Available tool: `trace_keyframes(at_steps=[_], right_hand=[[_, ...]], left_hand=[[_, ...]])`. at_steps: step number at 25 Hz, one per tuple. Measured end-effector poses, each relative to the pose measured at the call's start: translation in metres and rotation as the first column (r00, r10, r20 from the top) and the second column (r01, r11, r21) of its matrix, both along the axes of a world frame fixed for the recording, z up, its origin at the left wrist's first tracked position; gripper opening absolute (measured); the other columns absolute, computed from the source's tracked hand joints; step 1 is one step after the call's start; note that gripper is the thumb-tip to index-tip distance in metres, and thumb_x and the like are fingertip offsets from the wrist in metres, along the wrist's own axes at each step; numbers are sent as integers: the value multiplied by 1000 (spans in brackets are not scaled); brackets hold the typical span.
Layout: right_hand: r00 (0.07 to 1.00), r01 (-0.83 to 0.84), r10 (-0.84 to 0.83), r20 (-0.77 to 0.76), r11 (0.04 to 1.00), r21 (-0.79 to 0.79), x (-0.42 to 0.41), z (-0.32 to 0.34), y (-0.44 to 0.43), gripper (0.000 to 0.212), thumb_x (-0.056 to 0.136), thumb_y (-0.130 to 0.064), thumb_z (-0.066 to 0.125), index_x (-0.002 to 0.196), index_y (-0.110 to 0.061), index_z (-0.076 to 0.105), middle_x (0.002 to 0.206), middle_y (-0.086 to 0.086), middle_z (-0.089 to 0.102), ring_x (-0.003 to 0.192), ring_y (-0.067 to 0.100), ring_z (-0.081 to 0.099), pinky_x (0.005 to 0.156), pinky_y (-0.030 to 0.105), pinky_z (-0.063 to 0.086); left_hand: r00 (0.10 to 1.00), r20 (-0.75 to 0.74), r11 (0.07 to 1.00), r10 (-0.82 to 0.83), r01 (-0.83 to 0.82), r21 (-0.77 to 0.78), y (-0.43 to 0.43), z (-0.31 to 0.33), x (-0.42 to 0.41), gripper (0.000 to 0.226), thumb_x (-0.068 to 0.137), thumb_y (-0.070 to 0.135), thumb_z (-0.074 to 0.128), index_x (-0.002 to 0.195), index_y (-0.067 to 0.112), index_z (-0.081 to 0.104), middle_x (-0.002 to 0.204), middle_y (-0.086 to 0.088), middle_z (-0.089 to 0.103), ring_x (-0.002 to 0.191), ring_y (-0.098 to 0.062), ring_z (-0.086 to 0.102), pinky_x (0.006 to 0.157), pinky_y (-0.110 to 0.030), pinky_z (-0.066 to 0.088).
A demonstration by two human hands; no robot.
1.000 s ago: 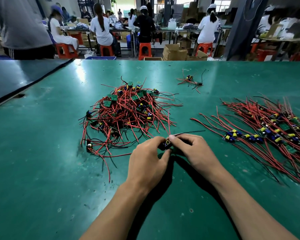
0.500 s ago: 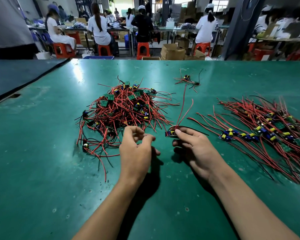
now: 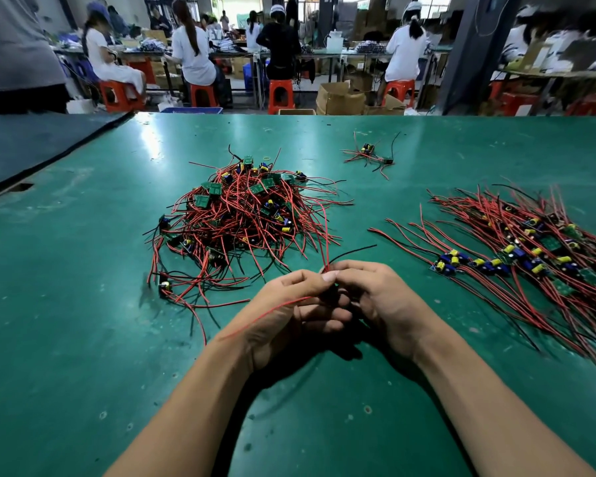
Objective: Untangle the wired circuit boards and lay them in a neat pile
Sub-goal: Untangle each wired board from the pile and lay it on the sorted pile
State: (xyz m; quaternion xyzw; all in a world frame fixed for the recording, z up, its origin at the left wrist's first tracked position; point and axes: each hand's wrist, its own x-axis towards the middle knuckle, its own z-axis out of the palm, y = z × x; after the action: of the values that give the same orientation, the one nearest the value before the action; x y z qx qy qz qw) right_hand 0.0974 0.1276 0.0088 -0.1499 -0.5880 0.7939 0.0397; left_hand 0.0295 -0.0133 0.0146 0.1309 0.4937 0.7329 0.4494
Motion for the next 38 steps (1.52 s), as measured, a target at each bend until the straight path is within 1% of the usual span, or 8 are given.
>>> trace_keyframes(at_steps=[8, 15, 19, 22, 25, 30, 33, 38], right_hand=[[980, 197, -194, -47, 977, 85, -2, 1, -5, 11, 95, -10, 63, 87, -9, 71, 71, 7, 69, 53, 12, 62, 44, 20, 47], [955, 296, -295, -32, 955, 25, -4, 0, -1, 15, 98, -14, 59, 87, -13, 68, 74, 7, 71, 47, 13, 59, 43, 20, 45], [947, 316, -317, -49, 949, -18, -2, 3, 0, 14, 98, -15, 59, 88, -14, 68, 75, 4, 73, 47, 13, 62, 41, 21, 46], [966, 248, -249, -73, 968, -28, -2, 4, -2, 17, 98, -16, 60, 86, -17, 72, 80, 7, 72, 50, 18, 61, 42, 25, 49], [985, 152, -150, -82, 988, 18, -3, 2, -7, 24, 98, -18, 60, 81, -23, 76, 78, 6, 67, 54, 19, 60, 45, 24, 49], [984, 138, -134, -120, 990, 29, -3, 1, -5, 6, 90, -14, 68, 90, -14, 74, 79, 5, 71, 63, 14, 66, 56, 22, 54], [979, 133, -109, -174, 982, 136, 0, -1, -5, 13, 86, -6, 72, 98, -2, 71, 77, 3, 73, 61, 7, 64, 56, 16, 51], [972, 185, -141, -187, 953, 241, 2, -2, 0, 8, 87, -7, 73, 92, -2, 74, 78, 5, 75, 63, 6, 65, 54, 14, 49]], left_hand=[[991, -56, 992, 125, -127, -24, 10, -1, 3, 7, 98, 12, 51, 94, 13, 45, 77, -20, 71, 56, -30, 69, 50, -32, 58], [990, 129, 992, -65, 51, 112, -2, -4, -8, 11, 78, 15, 64, 86, 8, 69, 102, -15, 70, 99, -34, 70, 83, -49, 58], [965, 213, 975, -150, 108, 195, -5, -6, -12, 41, 80, 15, 39, 86, -4, 74, 109, -24, 68, 112, -41, 63, 97, -57, 49], [975, 219, 992, -27, -1, 127, 0, -3, -11, 29, 82, 20, 57, 69, 2, 75, 89, -17, 73, 94, -35, 72, 80, -46, 60], [990, 132, 997, 45, -53, 62, 3, -5, -6, 12, 73, 18, 71, 77, 6, 72, 83, -12, 73, 74, -26, 73, 64, -37, 61], [972, -77, 974, 224, -220, 59, 11, -13, -7, 34, 64, -7, 75, 72, 13, 48, 71, -11, 59, 67, -24, 61, 63, -33, 51], [942, -218, 967, 255, -255, 29, 13, -17, -8, 33, 73, -13, 72, 83, 10, 51, 65, -3, 54, 64, -22, 59, 65, -35, 52], [933, -320, 981, 163, -187, -44, 12, -17, -8, 29, 70, -7, 76, 96, 6, 71, 87, -15, 65, 82, -27, 61, 73, -35, 50]])
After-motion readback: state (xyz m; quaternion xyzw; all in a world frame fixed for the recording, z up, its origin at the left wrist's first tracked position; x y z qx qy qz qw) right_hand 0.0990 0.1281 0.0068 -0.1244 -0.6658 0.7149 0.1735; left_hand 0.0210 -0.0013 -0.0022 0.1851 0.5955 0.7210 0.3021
